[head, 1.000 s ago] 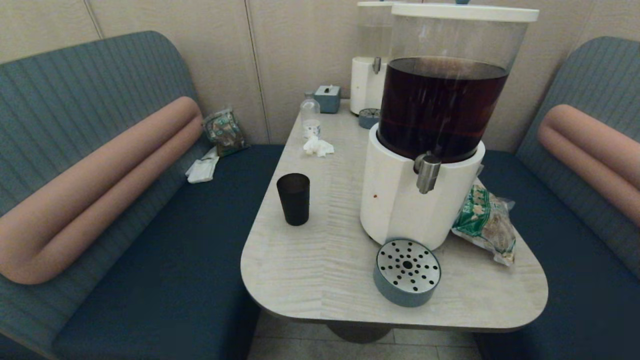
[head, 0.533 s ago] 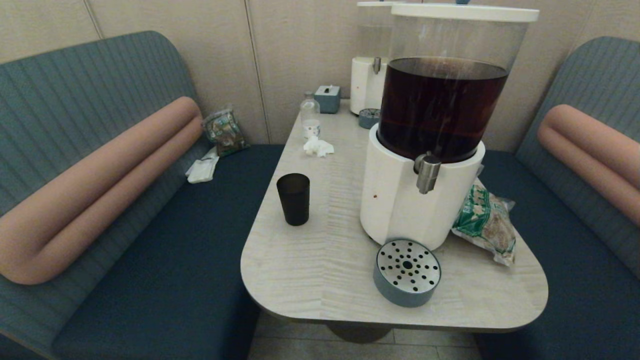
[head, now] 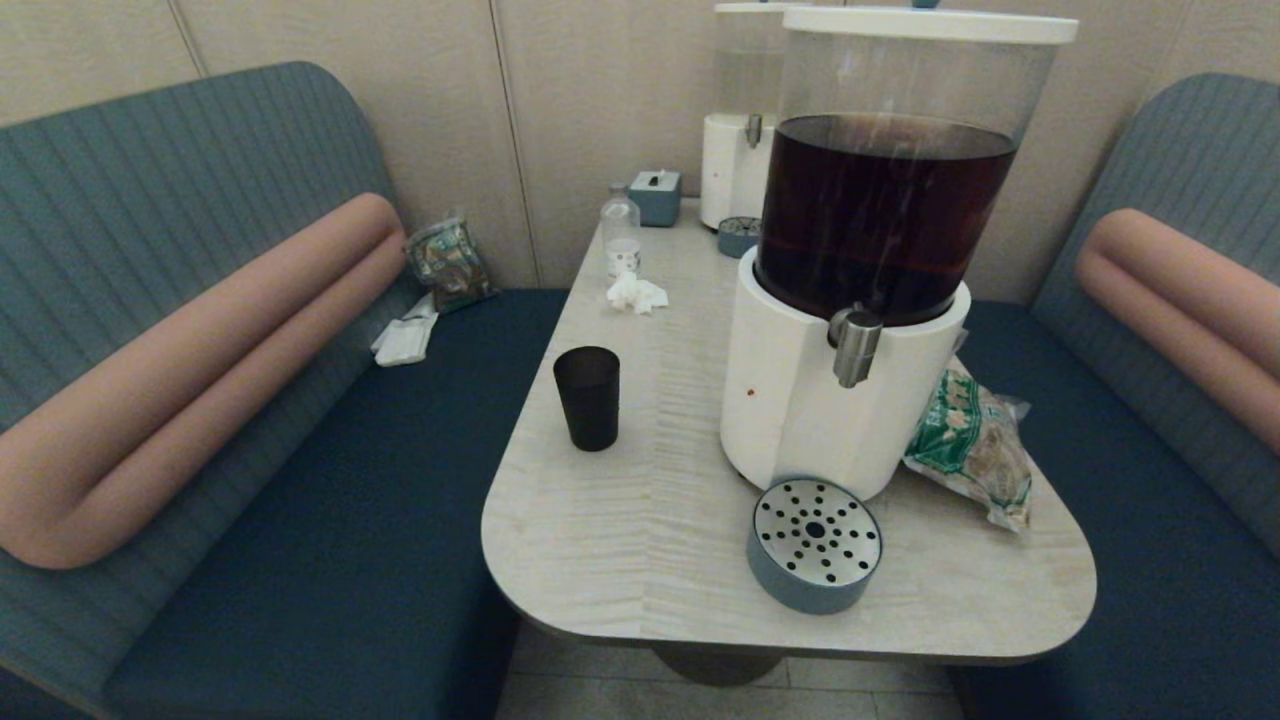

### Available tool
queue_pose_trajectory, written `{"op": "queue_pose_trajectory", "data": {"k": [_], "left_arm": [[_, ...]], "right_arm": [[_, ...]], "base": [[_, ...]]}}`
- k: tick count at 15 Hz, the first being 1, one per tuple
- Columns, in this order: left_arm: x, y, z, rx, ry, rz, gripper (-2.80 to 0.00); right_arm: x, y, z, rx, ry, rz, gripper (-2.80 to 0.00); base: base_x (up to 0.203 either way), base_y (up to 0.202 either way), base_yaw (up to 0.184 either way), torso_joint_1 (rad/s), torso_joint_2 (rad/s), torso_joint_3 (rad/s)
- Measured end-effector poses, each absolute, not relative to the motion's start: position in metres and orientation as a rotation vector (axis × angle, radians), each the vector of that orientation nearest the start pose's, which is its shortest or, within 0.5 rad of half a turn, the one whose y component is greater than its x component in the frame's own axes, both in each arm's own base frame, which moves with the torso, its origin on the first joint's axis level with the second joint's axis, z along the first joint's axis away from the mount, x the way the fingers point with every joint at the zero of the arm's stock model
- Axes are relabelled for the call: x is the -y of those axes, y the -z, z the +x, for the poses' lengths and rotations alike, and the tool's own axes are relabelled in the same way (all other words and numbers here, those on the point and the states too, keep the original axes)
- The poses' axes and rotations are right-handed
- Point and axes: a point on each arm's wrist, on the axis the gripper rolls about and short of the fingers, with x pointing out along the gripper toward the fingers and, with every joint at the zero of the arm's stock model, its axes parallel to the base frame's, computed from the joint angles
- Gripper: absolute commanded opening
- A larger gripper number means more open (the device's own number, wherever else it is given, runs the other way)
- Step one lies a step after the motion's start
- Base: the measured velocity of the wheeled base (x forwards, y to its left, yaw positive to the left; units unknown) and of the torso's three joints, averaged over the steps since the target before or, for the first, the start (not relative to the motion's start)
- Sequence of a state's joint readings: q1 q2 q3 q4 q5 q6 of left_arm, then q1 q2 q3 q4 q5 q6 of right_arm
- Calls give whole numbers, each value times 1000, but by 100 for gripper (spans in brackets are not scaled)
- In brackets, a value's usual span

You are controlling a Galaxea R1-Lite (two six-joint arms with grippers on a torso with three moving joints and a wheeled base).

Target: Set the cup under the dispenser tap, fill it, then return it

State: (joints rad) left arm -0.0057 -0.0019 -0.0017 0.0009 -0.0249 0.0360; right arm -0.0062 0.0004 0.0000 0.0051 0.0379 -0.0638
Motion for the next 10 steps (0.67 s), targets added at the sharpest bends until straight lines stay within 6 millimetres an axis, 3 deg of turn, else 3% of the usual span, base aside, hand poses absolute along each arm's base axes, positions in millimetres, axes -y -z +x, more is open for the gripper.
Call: {"op": "queue_pose_trajectory", "data": {"k": [10], "left_arm": [[0, -75, -23, -1, 28, 26, -280]], "right_arm": [[-1, -75, -23, -4, -32, -62, -280]], "base": [[0, 0, 0, 0, 0, 0]]}}
